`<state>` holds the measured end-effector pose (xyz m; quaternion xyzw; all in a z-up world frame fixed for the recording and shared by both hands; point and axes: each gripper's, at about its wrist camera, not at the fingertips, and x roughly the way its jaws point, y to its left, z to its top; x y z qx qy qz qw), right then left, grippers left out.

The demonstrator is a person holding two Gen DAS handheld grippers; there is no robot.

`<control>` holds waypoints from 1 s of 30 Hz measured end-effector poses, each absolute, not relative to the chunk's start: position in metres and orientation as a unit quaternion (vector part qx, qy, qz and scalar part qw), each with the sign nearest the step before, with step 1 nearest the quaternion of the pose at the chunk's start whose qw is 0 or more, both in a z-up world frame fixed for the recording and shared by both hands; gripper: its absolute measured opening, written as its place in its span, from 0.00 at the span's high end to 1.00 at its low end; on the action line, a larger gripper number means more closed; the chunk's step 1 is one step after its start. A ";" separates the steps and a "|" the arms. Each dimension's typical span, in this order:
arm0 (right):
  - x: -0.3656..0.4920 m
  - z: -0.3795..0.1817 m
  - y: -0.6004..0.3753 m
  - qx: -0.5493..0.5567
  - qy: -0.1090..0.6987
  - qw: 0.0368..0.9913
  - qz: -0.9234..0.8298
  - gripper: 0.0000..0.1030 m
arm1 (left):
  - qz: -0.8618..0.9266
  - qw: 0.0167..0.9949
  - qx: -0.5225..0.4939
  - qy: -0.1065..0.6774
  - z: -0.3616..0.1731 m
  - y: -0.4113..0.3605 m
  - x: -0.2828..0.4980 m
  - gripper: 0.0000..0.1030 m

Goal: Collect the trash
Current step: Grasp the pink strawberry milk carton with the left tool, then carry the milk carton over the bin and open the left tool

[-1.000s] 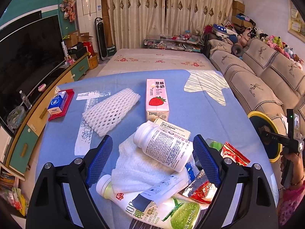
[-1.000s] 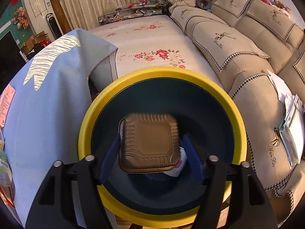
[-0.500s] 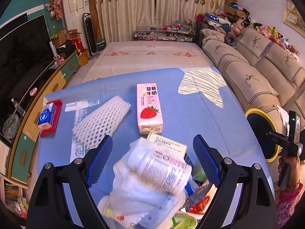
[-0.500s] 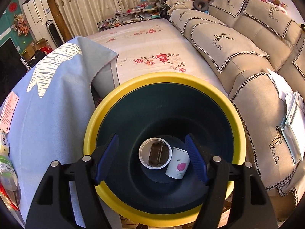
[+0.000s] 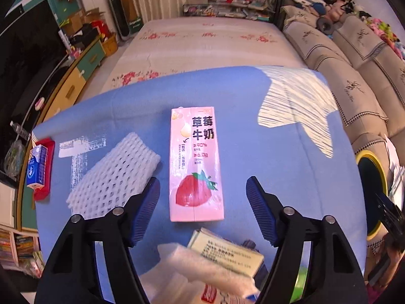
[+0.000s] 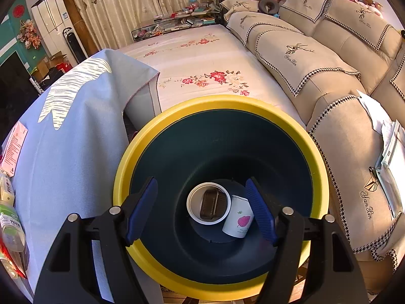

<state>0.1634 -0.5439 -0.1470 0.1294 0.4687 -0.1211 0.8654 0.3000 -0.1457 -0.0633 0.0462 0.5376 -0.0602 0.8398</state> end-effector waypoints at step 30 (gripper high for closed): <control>0.159 -0.145 -0.551 0.140 0.463 0.868 -0.114 0.34 | -0.059 0.817 0.031 0.572 -0.069 -0.171 0.331 0.51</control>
